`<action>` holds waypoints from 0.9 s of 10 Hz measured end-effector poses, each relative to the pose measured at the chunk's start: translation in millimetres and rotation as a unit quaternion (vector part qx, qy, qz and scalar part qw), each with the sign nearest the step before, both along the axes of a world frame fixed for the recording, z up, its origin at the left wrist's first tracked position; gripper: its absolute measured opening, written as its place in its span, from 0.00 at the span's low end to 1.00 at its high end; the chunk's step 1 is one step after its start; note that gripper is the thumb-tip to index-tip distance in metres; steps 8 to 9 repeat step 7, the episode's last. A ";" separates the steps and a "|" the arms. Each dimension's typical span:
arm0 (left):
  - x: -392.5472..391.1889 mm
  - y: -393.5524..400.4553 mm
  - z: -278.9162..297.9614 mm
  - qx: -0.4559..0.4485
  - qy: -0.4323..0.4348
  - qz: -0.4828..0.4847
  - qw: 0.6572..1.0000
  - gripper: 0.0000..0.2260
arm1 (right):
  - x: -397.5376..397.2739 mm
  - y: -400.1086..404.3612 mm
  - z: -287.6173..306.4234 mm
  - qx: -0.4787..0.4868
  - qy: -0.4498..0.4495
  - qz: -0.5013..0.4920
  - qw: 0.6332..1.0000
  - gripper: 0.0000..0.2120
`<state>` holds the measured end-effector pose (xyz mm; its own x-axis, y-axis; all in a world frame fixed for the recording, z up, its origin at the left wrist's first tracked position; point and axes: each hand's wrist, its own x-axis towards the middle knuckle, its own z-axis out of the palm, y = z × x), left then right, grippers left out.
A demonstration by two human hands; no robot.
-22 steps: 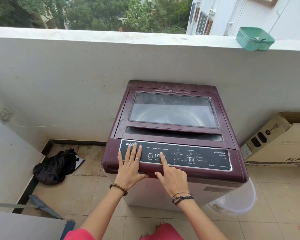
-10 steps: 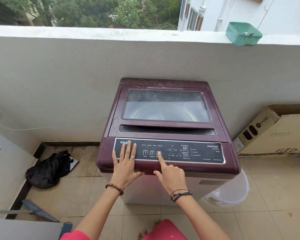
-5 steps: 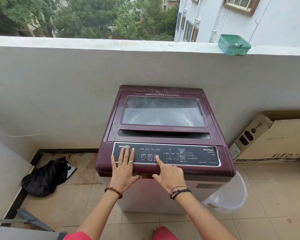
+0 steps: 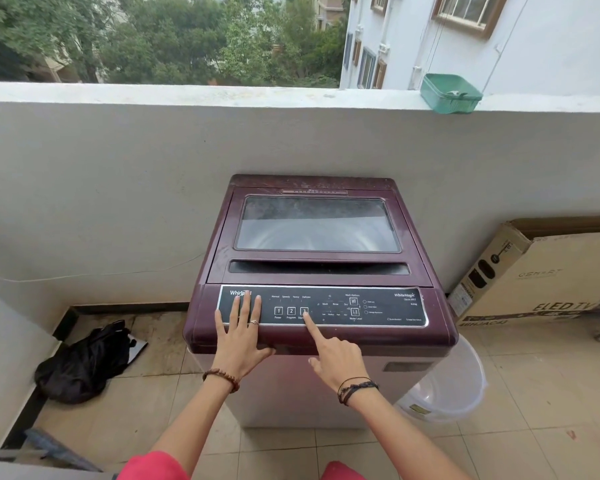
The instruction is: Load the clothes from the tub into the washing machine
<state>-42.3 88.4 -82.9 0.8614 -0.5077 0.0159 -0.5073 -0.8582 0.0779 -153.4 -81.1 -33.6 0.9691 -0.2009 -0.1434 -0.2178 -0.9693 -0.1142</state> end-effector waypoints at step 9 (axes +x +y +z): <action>-31.6 -15.3 -4.9 -0.087 -0.119 -0.021 0.989 0.30 | 8.8 -63.8 -31.3 -0.100 -0.257 0.041 0.960 0.30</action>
